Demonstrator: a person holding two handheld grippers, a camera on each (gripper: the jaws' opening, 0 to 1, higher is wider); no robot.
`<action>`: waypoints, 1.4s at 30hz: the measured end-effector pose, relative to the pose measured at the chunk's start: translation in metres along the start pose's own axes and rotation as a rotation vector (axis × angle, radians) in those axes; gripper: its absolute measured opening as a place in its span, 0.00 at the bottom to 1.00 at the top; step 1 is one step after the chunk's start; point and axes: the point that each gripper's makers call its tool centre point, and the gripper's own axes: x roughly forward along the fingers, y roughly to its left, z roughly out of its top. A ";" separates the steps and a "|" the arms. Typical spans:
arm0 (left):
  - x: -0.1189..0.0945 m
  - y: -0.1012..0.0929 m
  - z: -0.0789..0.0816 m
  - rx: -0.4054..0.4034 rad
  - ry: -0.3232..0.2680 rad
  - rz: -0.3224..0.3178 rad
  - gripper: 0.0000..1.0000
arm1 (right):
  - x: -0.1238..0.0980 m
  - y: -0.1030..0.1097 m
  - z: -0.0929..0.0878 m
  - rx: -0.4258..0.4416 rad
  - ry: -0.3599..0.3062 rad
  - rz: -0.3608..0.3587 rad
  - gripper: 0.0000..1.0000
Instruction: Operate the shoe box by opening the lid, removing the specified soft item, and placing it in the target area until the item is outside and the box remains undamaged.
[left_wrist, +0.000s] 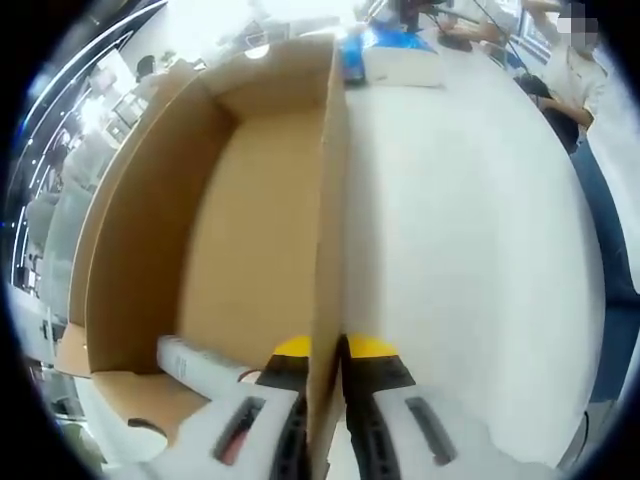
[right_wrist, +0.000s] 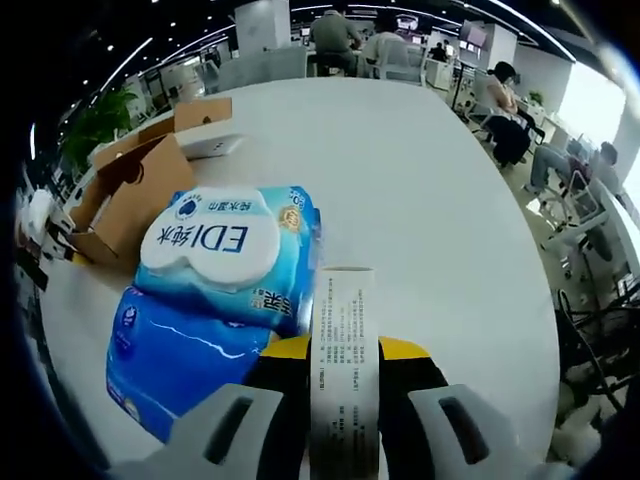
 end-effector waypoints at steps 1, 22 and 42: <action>0.000 0.000 0.000 0.000 0.000 0.000 0.04 | -0.001 0.000 0.000 0.001 -0.002 -0.008 0.21; -0.001 -0.002 0.002 -0.006 0.001 -0.001 0.04 | 0.001 -0.007 0.002 -0.023 -0.008 -0.052 0.25; -0.002 -0.002 0.004 -0.007 0.003 0.000 0.04 | -0.046 -0.002 -0.014 -0.016 -0.060 -0.022 0.30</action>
